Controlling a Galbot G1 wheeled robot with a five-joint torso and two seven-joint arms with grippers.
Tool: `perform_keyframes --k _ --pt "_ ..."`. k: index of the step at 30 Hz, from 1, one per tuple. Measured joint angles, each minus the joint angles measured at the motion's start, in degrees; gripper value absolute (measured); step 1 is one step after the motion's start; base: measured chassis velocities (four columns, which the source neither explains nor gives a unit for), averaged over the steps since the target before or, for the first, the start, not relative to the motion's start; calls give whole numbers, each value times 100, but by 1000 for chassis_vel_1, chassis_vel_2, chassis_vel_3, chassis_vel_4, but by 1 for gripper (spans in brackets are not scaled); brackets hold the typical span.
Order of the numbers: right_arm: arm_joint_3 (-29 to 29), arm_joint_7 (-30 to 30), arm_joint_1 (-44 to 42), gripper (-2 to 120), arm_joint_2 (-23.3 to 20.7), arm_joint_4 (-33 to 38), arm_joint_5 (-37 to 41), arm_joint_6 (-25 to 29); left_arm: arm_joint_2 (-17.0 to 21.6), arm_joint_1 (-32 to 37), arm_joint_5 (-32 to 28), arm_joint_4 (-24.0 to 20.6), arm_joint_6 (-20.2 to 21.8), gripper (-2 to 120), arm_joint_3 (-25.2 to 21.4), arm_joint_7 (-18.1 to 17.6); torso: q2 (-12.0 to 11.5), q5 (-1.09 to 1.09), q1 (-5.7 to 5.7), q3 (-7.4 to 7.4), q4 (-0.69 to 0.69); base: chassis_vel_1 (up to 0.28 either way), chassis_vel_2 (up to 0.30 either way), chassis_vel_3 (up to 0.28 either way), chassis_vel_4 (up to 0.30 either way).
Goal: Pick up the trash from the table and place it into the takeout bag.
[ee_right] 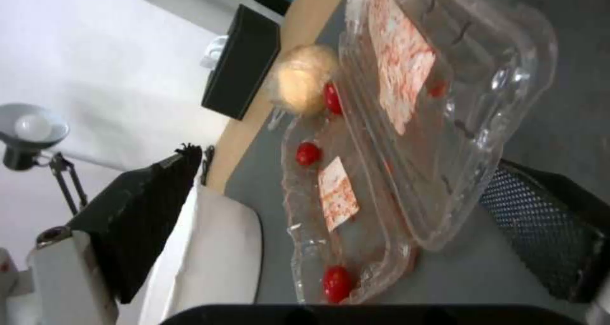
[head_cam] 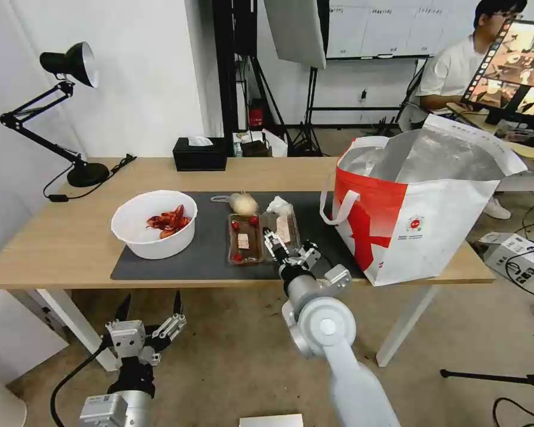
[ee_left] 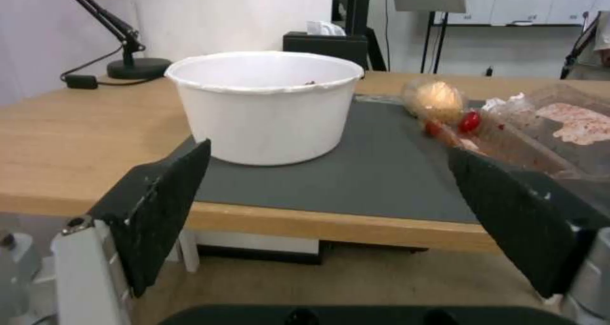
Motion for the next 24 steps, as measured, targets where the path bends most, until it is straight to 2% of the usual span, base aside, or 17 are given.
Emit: perform_keyframes --k 8,24 --pt "-87 -210 60 100 -2 -46 -513 -40 5 26 0 1 -91 100 -5 0 0 0 0 0 0 0 0 0 0" --pt "-104 -588 372 100 -5 -72 -688 -29 38 22 -14 -3 -98 100 -22 0 0 0 0 0 0 0 0 0 0"
